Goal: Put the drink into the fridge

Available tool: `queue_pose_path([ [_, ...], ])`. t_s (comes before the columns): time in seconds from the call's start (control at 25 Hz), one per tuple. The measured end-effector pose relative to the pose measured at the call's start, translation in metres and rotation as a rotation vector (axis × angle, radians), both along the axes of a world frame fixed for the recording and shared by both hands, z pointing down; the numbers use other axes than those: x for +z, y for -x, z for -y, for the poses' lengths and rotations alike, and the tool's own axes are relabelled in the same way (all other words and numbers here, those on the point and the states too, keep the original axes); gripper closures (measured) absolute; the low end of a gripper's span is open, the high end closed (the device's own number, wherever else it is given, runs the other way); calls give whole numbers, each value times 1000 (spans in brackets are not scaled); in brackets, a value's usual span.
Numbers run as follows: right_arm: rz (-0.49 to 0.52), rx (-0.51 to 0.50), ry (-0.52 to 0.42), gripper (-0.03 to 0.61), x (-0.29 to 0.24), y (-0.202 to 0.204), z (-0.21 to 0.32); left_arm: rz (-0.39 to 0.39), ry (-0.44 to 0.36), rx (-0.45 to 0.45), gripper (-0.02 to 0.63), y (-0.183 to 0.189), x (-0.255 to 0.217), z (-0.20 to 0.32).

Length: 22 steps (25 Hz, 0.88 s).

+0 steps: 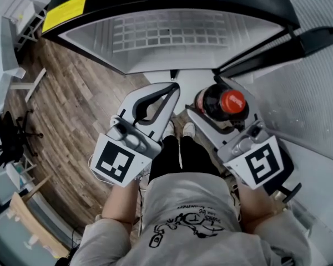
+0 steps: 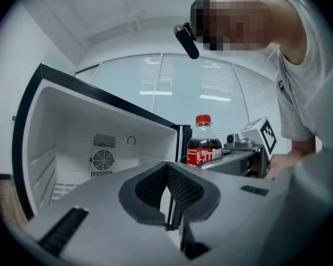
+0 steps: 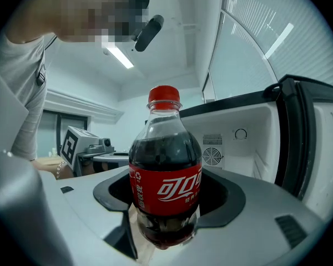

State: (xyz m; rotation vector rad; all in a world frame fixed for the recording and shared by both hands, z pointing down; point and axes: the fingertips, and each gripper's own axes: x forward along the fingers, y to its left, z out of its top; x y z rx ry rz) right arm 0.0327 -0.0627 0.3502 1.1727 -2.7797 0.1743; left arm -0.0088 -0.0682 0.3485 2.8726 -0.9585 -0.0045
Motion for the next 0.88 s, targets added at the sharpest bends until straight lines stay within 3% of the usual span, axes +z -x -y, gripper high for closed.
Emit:
queue_pose_path([
  [0.88,11,88,-59,255,35,-5,107,19,-49,-41,612,4,36,91],
])
